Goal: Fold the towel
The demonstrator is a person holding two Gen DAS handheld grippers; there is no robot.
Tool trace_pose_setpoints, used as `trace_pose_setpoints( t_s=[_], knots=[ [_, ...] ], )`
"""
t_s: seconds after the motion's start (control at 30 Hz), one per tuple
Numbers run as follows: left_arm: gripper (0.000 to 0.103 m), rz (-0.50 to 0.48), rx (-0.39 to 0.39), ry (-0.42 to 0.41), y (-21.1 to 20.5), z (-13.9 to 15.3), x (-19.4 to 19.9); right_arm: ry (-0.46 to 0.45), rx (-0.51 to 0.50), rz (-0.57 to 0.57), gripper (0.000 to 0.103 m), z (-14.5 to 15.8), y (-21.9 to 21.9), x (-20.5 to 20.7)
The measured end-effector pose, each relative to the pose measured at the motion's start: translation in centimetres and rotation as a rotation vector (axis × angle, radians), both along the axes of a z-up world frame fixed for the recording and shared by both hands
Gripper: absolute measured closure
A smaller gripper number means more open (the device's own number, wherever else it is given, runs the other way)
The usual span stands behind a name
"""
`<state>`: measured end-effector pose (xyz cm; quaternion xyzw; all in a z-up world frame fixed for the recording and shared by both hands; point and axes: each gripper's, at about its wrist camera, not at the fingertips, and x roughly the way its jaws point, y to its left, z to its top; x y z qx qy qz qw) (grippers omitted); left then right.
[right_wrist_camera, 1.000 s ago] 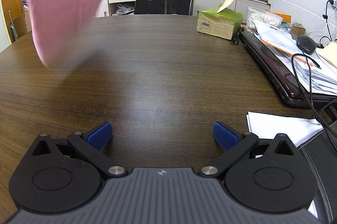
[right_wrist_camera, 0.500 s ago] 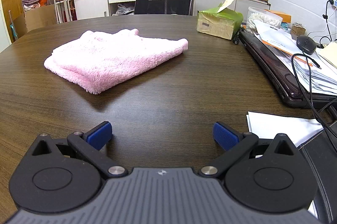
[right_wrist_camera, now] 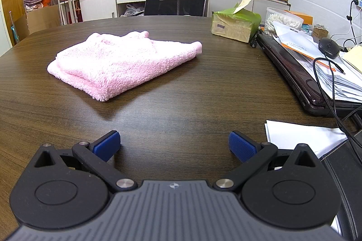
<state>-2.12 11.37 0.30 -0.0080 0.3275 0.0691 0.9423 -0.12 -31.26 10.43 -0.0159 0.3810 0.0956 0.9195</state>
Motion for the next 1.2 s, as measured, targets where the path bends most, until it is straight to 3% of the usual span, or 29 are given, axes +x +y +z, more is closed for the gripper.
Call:
trace_pose_setpoints(
  t_s=[1.2],
  knots=[
    [0.000,0.002,0.001,0.000,-0.16,-0.05,-0.20,0.004,0.002,0.051,0.000,0.11,-0.72,-0.26]
  ],
)
